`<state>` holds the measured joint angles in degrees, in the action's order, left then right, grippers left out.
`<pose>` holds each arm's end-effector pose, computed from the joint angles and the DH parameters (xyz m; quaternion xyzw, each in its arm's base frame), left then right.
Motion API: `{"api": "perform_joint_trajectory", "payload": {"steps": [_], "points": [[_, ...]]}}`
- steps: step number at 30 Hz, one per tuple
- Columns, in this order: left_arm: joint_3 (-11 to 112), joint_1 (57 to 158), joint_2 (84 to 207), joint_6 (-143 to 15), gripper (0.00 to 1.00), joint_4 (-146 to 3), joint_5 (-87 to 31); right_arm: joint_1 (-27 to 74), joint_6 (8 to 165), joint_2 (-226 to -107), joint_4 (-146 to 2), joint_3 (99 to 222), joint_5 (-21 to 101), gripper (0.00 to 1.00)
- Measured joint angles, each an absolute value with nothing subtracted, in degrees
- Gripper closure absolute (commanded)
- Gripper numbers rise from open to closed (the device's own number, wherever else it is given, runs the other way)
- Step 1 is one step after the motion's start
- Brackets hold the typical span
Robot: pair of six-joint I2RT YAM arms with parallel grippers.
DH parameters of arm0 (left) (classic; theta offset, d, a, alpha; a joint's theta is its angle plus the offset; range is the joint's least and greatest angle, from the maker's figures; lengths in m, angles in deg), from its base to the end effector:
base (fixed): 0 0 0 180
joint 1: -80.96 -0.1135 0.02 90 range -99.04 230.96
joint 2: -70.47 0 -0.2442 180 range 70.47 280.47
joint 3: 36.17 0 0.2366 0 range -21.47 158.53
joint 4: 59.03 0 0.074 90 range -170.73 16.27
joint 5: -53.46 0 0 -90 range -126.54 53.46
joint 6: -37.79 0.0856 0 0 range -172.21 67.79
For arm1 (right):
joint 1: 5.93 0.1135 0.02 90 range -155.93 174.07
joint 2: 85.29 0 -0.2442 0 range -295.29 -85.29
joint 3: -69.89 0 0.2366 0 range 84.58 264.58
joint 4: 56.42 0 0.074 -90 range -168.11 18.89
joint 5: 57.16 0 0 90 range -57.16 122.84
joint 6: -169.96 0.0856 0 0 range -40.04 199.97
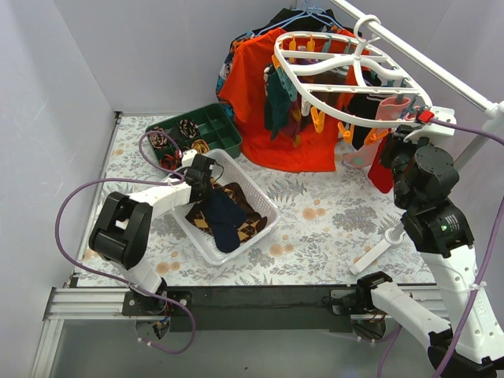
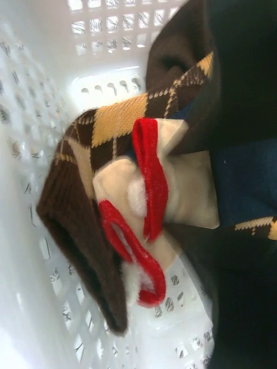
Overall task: Clip the socks to the hanger
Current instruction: Pick up the sock from the bin.
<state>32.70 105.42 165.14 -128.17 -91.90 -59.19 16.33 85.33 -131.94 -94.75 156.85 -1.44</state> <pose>0.3163 -0.1076 0.1232 -0.4579 0.8273 -0.0824 0.3147 0.1825 0.0226 0.4491 0.1122 0.6879 -0.0347 0.7163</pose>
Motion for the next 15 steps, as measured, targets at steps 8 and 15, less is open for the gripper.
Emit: {"api": "perform_joint_trajectory", "payload": {"steps": [8, 15], "points": [[32.48, 105.12, 164.46, -128.07, 1.0, -91.55, -58.18, 16.33, 84.92, -131.77, -94.73, 156.79, -1.46, 0.99], [32.48, 105.12, 158.91, -126.47, 0.84, -93.56, -57.62, 16.33, 84.5, -131.75, -94.73, 156.79, -1.44, 0.99]]}}
